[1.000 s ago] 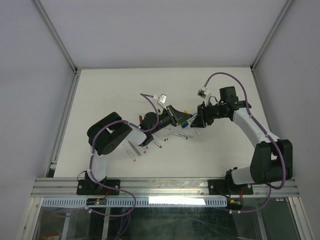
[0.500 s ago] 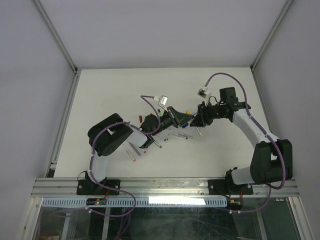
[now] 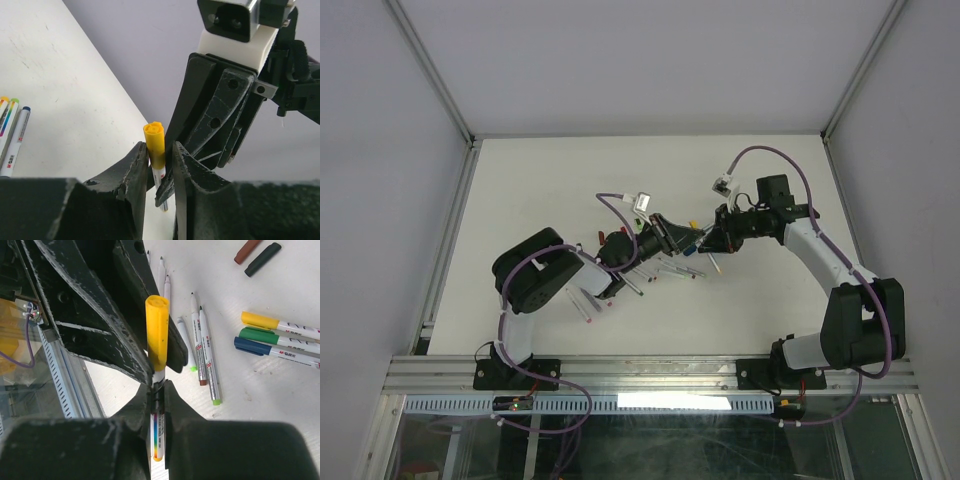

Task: Open the pen caps
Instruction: Open the pen cap from the pen.

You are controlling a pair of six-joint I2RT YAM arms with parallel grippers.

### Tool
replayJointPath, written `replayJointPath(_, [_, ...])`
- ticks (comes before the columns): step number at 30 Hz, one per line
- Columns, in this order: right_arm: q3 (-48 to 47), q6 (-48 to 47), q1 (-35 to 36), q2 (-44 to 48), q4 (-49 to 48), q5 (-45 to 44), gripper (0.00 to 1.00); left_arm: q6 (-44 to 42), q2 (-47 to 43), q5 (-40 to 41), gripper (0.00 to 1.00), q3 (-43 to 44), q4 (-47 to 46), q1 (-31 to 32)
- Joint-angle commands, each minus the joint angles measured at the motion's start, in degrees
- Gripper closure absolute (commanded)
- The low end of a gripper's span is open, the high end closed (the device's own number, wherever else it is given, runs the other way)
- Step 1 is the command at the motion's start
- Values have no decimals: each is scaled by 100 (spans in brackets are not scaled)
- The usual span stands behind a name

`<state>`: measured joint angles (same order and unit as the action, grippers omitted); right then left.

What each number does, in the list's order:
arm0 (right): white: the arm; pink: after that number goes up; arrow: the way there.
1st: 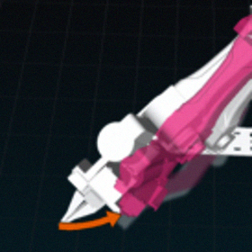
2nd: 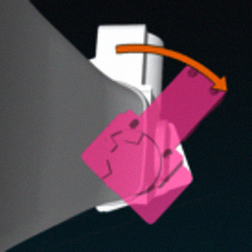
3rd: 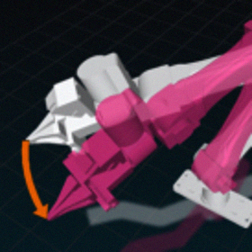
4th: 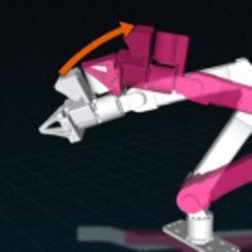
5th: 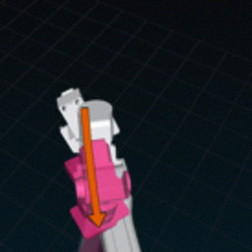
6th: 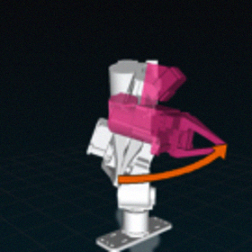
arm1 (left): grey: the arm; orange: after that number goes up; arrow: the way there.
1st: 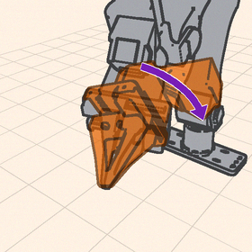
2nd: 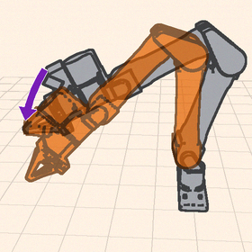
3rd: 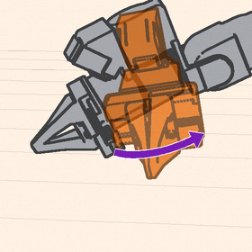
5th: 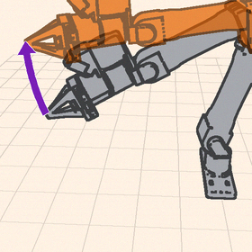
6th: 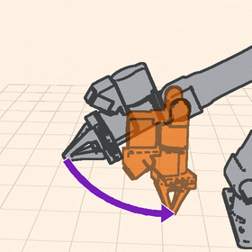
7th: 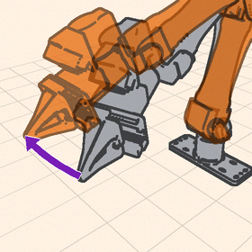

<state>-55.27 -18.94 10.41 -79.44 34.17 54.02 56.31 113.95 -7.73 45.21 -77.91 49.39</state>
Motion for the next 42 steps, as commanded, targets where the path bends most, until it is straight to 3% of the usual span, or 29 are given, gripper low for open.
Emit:
replayJointPath(1, [-20,23,0,257,-75,91,100,89,-338,-42,71,-112,-976,-126])
replayJointPath(10, [-44,-25,-2,205,-10,131,100,235,-234,-203,71,-39,-1025,-188])
replayJointPath(15, [-54,-55,4,177,24,132,100,182,-233,-241,84,17,-973,-200])
replayJointPath(23, [-72,-109,14,137,82,128,100,182,-100,-522,80,218,-894,-243])
replayJointPath(28, [-56,-122,26,111,102,113,100,212,-49,-574,100,283,-961,-336])
replayJointPath(35, [-26,-204,104,-33,177,52,100,116,-367,-327,100,539,-667,-985])
replayJointPath(42, [-13,-215,212,-233,214,-98,100,264,-566,700,100,776,-590,-1838])
